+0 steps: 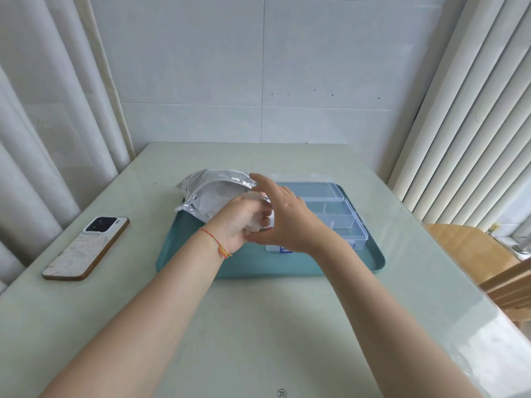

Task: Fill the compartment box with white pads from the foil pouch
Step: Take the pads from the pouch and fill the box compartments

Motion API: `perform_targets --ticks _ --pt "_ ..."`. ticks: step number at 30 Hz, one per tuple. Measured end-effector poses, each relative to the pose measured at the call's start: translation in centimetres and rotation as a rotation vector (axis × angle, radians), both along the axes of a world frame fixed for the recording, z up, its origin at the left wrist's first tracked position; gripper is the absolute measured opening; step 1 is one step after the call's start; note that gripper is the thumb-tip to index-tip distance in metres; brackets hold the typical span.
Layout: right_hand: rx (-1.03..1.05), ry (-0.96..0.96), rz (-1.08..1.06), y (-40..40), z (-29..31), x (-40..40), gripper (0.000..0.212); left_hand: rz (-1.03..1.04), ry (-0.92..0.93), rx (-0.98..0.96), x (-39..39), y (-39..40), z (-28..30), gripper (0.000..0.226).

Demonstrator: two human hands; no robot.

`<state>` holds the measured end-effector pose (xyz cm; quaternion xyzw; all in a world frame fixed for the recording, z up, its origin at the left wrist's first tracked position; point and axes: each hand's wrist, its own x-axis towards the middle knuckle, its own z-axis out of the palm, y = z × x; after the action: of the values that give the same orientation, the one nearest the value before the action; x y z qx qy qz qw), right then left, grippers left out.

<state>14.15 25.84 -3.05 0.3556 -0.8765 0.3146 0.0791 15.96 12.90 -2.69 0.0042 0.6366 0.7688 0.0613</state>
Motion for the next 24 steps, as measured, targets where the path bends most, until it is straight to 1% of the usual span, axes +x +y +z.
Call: perform_targets --ticks 1,4,6,9,13,17,19,21,22,23,24 --pt "-0.005 0.031 0.002 -0.1 0.0 -0.1 0.101 -0.035 0.016 -0.012 0.0 0.2 0.2 0.014" --pt "-0.04 0.065 0.002 -0.1 0.1 -0.3 0.099 -0.116 0.036 -0.037 0.3 0.8 0.9 0.027" --pt "-0.062 0.063 0.014 0.0 0.4 -0.3 0.1 -0.135 0.044 -0.042 0.1 1.1 0.9 0.028" --pt "-0.081 0.051 0.051 0.3 0.6 -0.3 0.105 -0.117 0.031 -0.003 -0.2 1.2 1.0 0.028" --pt "-0.103 0.087 0.052 0.3 0.5 -0.4 0.098 -0.084 -0.051 0.048 -0.4 1.3 0.8 0.029" --pt "-0.076 0.108 0.061 0.4 0.2 -0.4 0.098 -0.057 -0.118 0.028 -0.5 1.2 0.5 0.017" --pt "-0.071 0.1 0.063 0.3 0.2 -0.4 0.097 -0.04 -0.126 0.039 -0.7 1.2 0.2 0.024" --pt "-0.075 0.043 0.083 0.6 0.5 -0.4 0.096 -0.055 -0.096 0.048 -0.8 1.1 0.1 0.024" --pt "-0.087 -0.029 0.098 1.0 0.8 -0.4 0.094 -0.065 -0.081 0.041 -0.8 1.1 0.1 0.021" --pt "-0.111 -0.122 0.109 1.5 1.3 -0.4 0.087 -0.065 -0.076 0.038 -0.9 0.9 -0.1 0.016" --pt "-0.156 -0.215 0.106 2.0 1.8 -0.4 0.074 -0.053 -0.071 0.037 -0.9 0.7 -0.2 0.018"
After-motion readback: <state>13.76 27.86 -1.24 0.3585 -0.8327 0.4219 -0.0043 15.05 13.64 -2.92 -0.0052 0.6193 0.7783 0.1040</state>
